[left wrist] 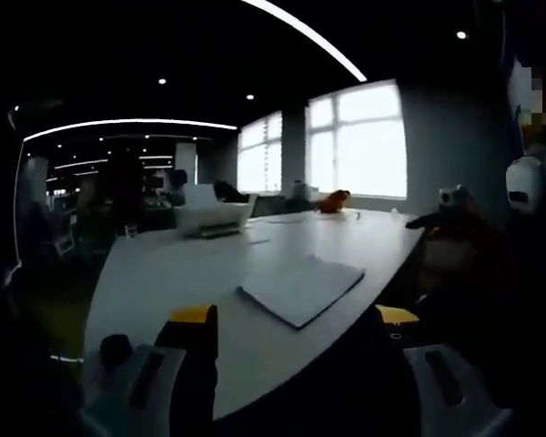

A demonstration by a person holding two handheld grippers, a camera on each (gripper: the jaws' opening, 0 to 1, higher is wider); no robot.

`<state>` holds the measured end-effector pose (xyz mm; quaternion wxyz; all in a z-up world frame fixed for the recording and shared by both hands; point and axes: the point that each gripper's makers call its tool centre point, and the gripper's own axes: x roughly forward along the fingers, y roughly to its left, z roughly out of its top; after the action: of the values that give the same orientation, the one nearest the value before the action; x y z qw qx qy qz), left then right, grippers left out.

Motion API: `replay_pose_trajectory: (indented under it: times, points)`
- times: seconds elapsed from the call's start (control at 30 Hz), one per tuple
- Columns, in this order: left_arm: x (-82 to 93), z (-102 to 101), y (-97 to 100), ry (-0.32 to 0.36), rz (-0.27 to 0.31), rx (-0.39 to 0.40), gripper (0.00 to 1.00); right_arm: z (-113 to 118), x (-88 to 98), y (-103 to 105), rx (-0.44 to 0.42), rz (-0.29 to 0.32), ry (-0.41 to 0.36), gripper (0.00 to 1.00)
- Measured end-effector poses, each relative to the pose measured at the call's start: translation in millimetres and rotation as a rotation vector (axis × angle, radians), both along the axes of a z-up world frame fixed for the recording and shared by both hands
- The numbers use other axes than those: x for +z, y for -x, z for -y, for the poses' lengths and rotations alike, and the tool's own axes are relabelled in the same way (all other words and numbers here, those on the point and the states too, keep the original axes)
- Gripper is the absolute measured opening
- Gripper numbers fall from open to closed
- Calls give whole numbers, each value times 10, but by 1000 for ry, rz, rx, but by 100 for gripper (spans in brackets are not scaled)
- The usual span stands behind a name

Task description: Organize the stack of printing papers by aligning and flattening the scattered papers on the table

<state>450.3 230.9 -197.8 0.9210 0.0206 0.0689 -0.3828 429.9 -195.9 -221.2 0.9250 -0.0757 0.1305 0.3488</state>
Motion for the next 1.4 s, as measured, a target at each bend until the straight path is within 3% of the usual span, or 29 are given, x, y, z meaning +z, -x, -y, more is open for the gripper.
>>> replay_pose_trajectory:
  times: [0.47,0.77,1.4]
  points:
    - [13,-31,37,-10,2,10,71,47,26,33,-10,10,10,58]
    - [-46,-35,0,-23,-16,6,70,70,75,-14,-26,19,-36,58]
    - [-30,-53,11,-33,-10,-1,69,31,68,-22,-22,21,-23,58]
